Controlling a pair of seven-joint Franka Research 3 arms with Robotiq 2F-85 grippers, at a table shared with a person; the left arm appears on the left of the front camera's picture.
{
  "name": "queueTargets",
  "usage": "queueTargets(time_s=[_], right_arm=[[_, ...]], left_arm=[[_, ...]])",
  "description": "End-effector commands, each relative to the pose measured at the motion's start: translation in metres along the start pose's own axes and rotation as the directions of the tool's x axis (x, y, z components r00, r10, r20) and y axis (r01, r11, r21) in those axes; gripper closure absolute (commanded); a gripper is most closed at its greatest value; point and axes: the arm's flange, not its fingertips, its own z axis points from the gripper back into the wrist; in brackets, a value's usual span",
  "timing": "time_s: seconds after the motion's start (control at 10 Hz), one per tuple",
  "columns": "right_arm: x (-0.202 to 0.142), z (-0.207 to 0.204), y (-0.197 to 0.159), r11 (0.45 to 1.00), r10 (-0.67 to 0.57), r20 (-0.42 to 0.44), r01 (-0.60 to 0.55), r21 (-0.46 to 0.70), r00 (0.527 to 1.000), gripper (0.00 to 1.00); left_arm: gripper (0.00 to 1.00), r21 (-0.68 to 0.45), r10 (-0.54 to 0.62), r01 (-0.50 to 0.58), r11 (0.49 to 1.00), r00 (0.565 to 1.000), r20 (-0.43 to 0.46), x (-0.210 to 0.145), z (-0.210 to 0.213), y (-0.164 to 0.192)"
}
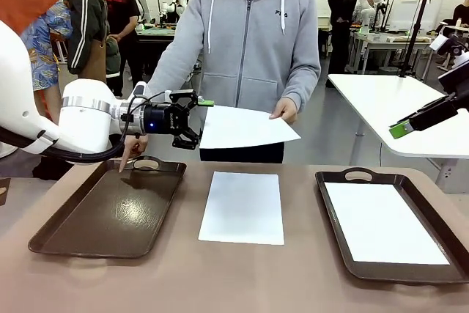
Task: Sort the A4 documents.
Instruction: Receive the A4 Paper.
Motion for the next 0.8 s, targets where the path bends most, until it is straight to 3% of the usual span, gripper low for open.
queueTargets(time_s=[0.0,0.3,0.4,0.5,0.6,0.7], right_arm=[[-0.0002,-0.0006,-0.0006,1.000,0.000,0.003,0.000,0.005,1.000,0.00],[-0.0002,-0.0006,-0.0006,1.000,0.000,0.003,0.000,0.005,1.000,0.00],[-0.0002,-0.0006,-0.0006,1.000,0.000,0.003,0.000,0.005,1.000,0.00],[-0.0002,-0.0006,-0.0006,1.000,0.000,0.003,0.000,0.005,1.000,0.00],[-0.0002,-0.0006,-0.0006,1.000,0.000,0.003,0.000,0.005,1.000,0.00],[-0.0002,-0.0006,-0.0006,1.000,0.000,0.003,0.000,0.005,1.000,0.00]], left_arm=[[0.00,-0.011,0.016,-0.016,1.000,1.000,-0.015,0.0047,-0.0137,-0.0008],[0.00,0.016,0.009,-0.008,1.000,1.000,-0.026,0.0017,-0.0214,0.0048],[0.18,0.040,-0.006,0.007,0.999,1.000,-0.023,0.0009,-0.0211,0.0033],[0.19,0.057,-0.016,0.017,0.998,1.000,-0.022,0.0006,-0.0205,0.0030],[0.37,0.081,-0.026,0.027,0.996,1.000,-0.015,0.0002,-0.0194,0.0035],[0.24,0.088,-0.024,0.025,0.996,1.000,-0.012,-0.0003,-0.0181,0.0048]])
